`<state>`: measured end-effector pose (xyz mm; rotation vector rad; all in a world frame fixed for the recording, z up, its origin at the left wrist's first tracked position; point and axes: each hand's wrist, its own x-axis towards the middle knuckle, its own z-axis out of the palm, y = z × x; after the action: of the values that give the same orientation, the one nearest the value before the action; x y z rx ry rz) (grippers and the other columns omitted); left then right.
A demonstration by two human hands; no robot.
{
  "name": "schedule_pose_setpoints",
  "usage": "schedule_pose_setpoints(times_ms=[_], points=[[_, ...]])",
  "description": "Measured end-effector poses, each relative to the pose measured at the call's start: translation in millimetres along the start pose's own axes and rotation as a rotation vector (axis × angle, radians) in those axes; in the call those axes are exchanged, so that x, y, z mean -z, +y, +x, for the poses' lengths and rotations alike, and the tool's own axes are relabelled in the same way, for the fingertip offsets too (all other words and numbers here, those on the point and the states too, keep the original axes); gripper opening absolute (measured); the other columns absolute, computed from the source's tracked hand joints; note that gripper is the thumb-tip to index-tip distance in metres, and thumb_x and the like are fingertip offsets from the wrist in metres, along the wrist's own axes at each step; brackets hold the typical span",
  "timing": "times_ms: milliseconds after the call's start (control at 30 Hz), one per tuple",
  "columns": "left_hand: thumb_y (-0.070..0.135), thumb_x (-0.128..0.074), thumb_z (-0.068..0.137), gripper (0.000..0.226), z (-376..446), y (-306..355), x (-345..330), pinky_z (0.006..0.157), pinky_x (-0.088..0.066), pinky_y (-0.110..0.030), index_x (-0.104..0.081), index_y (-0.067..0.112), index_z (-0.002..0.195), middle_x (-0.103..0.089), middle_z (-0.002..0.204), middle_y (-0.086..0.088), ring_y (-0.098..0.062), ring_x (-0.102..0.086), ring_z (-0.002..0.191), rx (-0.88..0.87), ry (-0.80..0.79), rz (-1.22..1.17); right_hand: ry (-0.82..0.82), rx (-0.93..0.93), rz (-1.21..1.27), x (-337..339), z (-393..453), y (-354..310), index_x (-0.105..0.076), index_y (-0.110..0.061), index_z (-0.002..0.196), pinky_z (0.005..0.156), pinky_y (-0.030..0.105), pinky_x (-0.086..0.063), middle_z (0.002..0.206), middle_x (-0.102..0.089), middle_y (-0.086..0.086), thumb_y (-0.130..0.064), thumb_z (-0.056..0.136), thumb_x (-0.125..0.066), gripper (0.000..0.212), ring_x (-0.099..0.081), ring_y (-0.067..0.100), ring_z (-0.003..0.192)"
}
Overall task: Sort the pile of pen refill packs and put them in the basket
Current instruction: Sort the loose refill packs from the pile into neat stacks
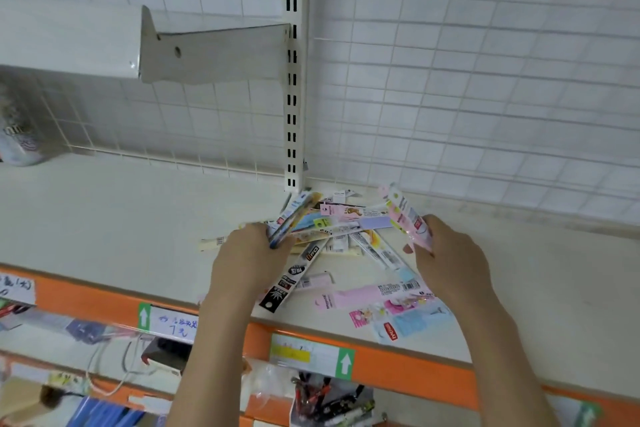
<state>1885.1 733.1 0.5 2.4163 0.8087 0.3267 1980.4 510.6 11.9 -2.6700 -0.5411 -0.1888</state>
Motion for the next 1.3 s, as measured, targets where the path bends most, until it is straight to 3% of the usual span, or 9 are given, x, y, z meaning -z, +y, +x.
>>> schedule_pose_setpoints(times_ms=[167, 367, 467, 600, 867, 933, 1067, 1233, 1300], points=[[0.039, -0.058, 0.082, 0.030, -2.2, 18.0, -25.9, 0.064, -0.040, -0.028, -0.043, 0.016, 0.070, -0.048, 0.071, 0.002, -0.024, -0.054, 0.076, -0.042, -0.215, 0.233, -0.016, -0.078, 0.081, 3.3, -3.8, 9.5, -0.051, -0.018, 0.110, 0.071, 0.038, -0.051, 0.090, -0.069, 0.004, -0.010, 0.084, -0.047, 0.027, -0.061, 0.028, 0.081], [0.016, -0.050, 0.083, 0.008, -1.8, 26.4, -22.6, 0.068, -0.046, -0.030, -0.054, 0.011, 0.089, -0.060, 0.094, -0.008, -0.026, -0.058, 0.086, -0.026, -0.127, 0.250, -0.024, -0.106, 0.189, 3.1, -7.9, 22.3, -0.050, -0.021, 0.106, 0.069, 0.040, -0.054, 0.088, -0.067, 0.002, -0.016, 0.089, -0.049, 0.018, -0.064, 0.026, 0.077], [0.019, -0.052, 0.082, 0.014, -1.2, 19.8, -14.9, 0.064, -0.043, -0.028, -0.057, 0.009, 0.091, -0.058, 0.085, -0.004, -0.026, -0.057, 0.079, -0.007, -0.098, 0.234, -0.021, -0.100, 0.243, 1.5, -7.5, 26.0, -0.050, -0.027, 0.100, 0.069, 0.041, -0.055, 0.081, -0.067, -0.007, -0.017, 0.090, -0.050, 0.014, -0.066, 0.022, 0.075], [0.018, -0.052, 0.081, 0.011, -1.9, 14.7, -2.8, 0.065, -0.051, -0.030, -0.060, 0.013, 0.086, -0.069, 0.087, -0.006, -0.025, -0.066, 0.081, -0.003, -0.096, 0.155, -0.012, -0.086, 0.272, -0.4, -6.2, 23.7, -0.046, -0.035, 0.092, 0.067, 0.038, -0.055, 0.075, -0.067, -0.017, -0.016, 0.092, -0.049, 0.019, -0.067, 0.014, 0.073], [0.027, -0.056, 0.085, 0.023, -5.2, -0.8, 8.2, 0.056, -0.049, -0.031, -0.052, 0.014, 0.067, -0.064, 0.070, -0.010, -0.028, -0.061, 0.066, 0.043, 0.139, -0.049, -0.036, 0.001, 0.224, -9.7, -1.5, 7.2, -0.048, -0.023, 0.100, 0.063, 0.041, -0.052, 0.077, -0.063, 0.002, -0.014, 0.089, -0.048, 0.013, -0.059, 0.027, 0.065], [0.032, -0.062, 0.084, 0.024, -6.5, -1.8, 14.5, 0.053, -0.039, -0.027, -0.050, 0.015, 0.071, -0.057, 0.066, -0.005, -0.026, -0.053, 0.064, 0.037, 0.250, -0.091, -0.020, 0.020, 0.245, -11.7, -1.3, 3.0, -0.045, -0.023, 0.097, 0.057, 0.038, -0.046, 0.068, -0.056, -0.002, -0.023, 0.093, -0.050, 0.006, -0.054, 0.024, 0.060], [0.020, -0.062, 0.084, 0.022, -5.8, -7.6, 22.3, 0.048, -0.028, -0.028, -0.045, 0.010, 0.078, -0.047, 0.063, 0.000, -0.029, -0.046, 0.062, 0.004, 0.432, -0.204, -0.044, 0.047, 0.165, -15.0, 1.4, -6.5, -0.042, -0.026, 0.095, 0.052, 0.030, -0.037, 0.067, -0.050, -0.012, -0.045, 0.090, -0.053, 0.022, -0.054, 0.019, 0.065], [0.012, -0.055, 0.090, 0.016, -5.7, -18.5, 31.5, 0.059, -0.036, -0.032, -0.044, 0.005, 0.099, -0.053, 0.075, -0.007, -0.035, -0.052, 0.071, 0.021, 0.436, -0.336, -0.174, 0.150, 0.059, -29.2, 11.5, -28.9, -0.058, -0.027, 0.101, 0.064, 0.029, -0.042, 0.082, -0.061, -0.006, -0.037, 0.092, -0.052, 0.015, -0.058, 0.020, 0.080], [0.010, -0.053, 0.091, 0.024, -8.2, -24.0, 32.7, 0.057, -0.040, -0.032, -0.041, 0.006, 0.111, -0.057, 0.084, -0.009, -0.033, -0.055, 0.069, 0.033, 0.399, -0.379, -0.234, 0.205, 0.036, -37.3, 15.3, -43.9, -0.054, -0.027, 0.084, 0.065, 0.029, -0.041, 0.078, -0.056, -0.006, -0.041, 0.090, -0.054, 0.015, -0.056, 0.019, 0.080]])
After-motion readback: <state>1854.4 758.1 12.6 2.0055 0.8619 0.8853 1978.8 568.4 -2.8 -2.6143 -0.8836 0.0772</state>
